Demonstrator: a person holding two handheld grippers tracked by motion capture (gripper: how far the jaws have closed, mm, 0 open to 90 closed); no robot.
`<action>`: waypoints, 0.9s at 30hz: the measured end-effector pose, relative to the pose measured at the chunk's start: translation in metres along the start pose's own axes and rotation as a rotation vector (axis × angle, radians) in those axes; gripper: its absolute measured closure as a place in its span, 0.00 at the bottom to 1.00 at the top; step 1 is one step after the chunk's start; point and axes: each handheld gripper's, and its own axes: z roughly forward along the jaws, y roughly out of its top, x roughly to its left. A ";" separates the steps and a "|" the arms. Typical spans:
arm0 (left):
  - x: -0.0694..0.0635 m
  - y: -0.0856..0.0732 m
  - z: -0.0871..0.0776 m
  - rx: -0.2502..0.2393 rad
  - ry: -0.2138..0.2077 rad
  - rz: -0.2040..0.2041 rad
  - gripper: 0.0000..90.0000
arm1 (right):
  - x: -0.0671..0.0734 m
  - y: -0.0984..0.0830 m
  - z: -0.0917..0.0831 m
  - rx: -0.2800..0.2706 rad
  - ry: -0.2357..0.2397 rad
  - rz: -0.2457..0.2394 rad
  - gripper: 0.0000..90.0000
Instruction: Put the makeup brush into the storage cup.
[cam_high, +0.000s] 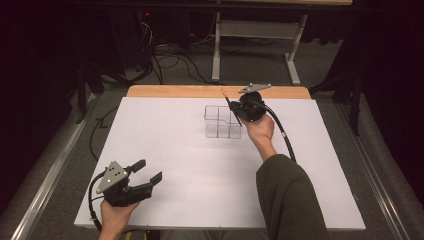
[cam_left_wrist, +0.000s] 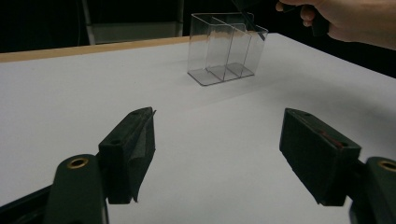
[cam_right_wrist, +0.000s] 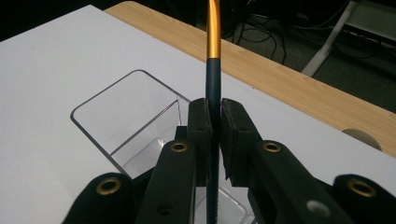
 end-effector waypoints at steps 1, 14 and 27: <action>0.000 0.000 0.000 0.001 0.000 0.001 0.30 | 0.000 0.000 0.000 -0.001 0.001 0.002 0.95; 0.000 0.000 -0.001 -0.006 0.000 -0.002 0.30 | 0.001 -0.001 -0.004 0.033 -0.007 -0.003 0.94; 0.000 0.000 -0.001 -0.003 0.002 0.001 0.30 | 0.000 -0.006 -0.006 0.020 0.017 0.017 0.86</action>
